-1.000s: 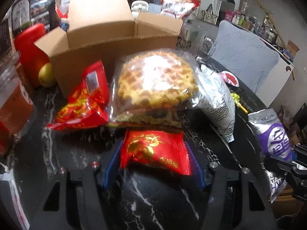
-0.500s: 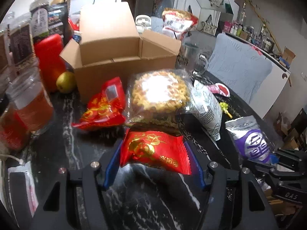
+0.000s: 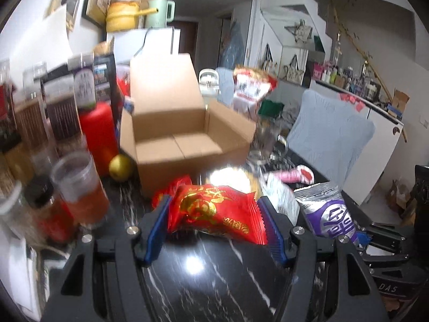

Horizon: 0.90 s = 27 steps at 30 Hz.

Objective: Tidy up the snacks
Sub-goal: 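Lower both held snacks into the cardboard box and open both grippers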

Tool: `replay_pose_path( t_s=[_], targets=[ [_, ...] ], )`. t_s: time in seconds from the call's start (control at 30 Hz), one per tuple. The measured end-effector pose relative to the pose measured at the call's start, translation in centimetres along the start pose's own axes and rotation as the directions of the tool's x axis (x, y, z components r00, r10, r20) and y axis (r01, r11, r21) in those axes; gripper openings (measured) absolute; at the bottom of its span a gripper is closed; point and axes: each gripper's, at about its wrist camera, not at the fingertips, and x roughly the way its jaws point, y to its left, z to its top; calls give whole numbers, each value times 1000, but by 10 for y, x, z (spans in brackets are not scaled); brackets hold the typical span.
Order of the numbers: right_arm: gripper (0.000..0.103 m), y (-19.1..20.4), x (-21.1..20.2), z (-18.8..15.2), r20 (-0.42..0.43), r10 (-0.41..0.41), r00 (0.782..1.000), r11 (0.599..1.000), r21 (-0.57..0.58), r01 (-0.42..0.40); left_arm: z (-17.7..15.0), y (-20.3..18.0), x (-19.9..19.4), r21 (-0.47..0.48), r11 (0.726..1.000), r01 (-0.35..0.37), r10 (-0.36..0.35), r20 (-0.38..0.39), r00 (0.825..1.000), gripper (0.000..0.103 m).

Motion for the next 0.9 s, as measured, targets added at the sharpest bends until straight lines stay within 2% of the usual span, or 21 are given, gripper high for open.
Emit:
replay_pose_path(
  t_s=[0.23,0.4,0.7,0.9],
  targets=[
    [31,2,6,46,55,30,998,999,-41,-28,42,7,6,4,1000,-2,1,72,997,64],
    [31,2,17,81,81,57,995,996,-68,-51,67,17,22,3,1000,-1,1,73,997,64],
    [31,0,59,137,95,80,992,992,-105,-70,96,43,57,-44,998,-41,46,103,994,64],
    [31,-4,88,168,110,60,992,991,-122,-46,110,60,92,-64,994,-92,98,92,991,64]
  ],
)
